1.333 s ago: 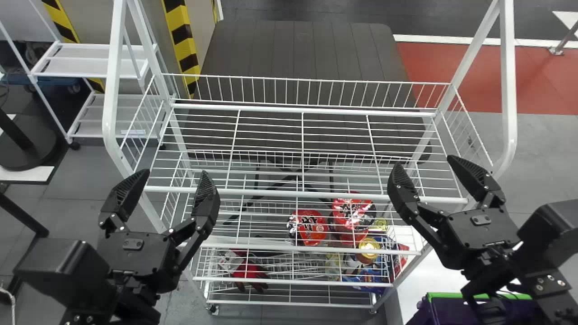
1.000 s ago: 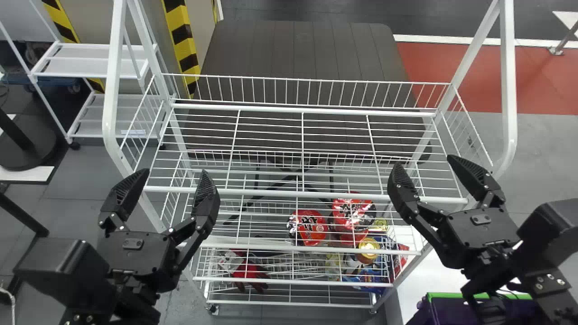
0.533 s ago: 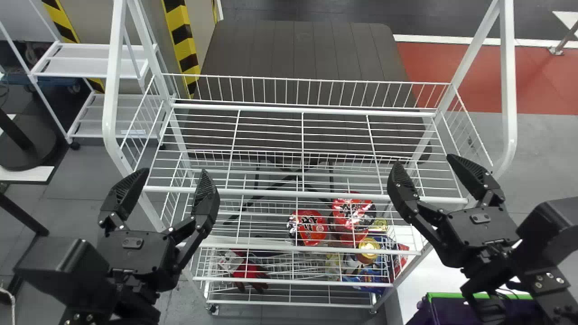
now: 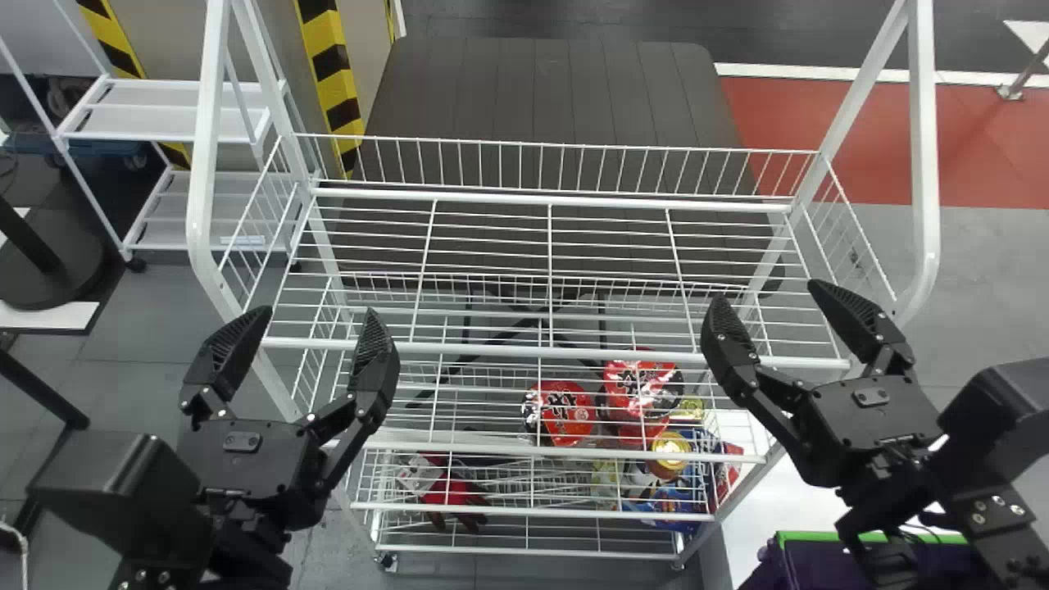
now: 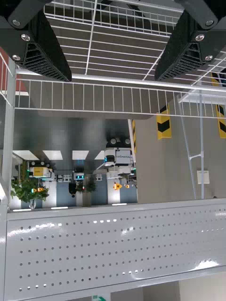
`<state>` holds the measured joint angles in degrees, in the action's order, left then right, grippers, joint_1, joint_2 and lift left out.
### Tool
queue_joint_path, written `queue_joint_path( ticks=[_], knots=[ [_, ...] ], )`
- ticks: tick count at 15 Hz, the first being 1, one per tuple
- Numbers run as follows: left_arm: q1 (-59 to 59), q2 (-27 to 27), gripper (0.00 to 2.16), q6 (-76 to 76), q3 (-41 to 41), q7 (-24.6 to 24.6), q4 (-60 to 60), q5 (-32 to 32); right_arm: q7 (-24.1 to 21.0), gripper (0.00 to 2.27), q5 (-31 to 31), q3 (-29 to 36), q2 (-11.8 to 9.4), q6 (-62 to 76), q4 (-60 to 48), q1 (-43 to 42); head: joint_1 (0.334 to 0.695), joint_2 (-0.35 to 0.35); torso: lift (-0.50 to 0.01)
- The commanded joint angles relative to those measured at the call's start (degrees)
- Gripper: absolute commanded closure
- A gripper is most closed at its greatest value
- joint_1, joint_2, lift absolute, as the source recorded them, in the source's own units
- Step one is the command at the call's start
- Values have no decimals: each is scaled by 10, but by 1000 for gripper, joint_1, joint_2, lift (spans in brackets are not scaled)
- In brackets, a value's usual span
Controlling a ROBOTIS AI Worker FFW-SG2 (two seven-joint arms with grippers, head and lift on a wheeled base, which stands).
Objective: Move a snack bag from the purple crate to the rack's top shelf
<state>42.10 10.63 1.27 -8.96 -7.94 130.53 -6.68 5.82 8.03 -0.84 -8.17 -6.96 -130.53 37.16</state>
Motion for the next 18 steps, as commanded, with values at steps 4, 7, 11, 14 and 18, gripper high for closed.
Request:
queue_joint_path(
  ticks=[4,7,11,14,18],
  knots=[
    [0,0,191,0,0,1,0,0,1,181,0,0,0,3,0,0,695,-25,-29],
    [-1,0,191,-2,0,5,-2,-2,1,181,-4,0,0,3,0,0,695,-25,-41],
    [-1,-1,191,-2,0,6,-2,-3,1,181,-5,-1,0,3,0,1,695,-25,-58],
    [-1,0,188,-4,1,7,-4,-6,1,181,-6,-1,0,3,0,1,695,-26,-70],
    [-3,0,161,-5,0,9,-4,-7,1,178,-4,0,-1,3,0,1,695,-27,-85]
  ],
)
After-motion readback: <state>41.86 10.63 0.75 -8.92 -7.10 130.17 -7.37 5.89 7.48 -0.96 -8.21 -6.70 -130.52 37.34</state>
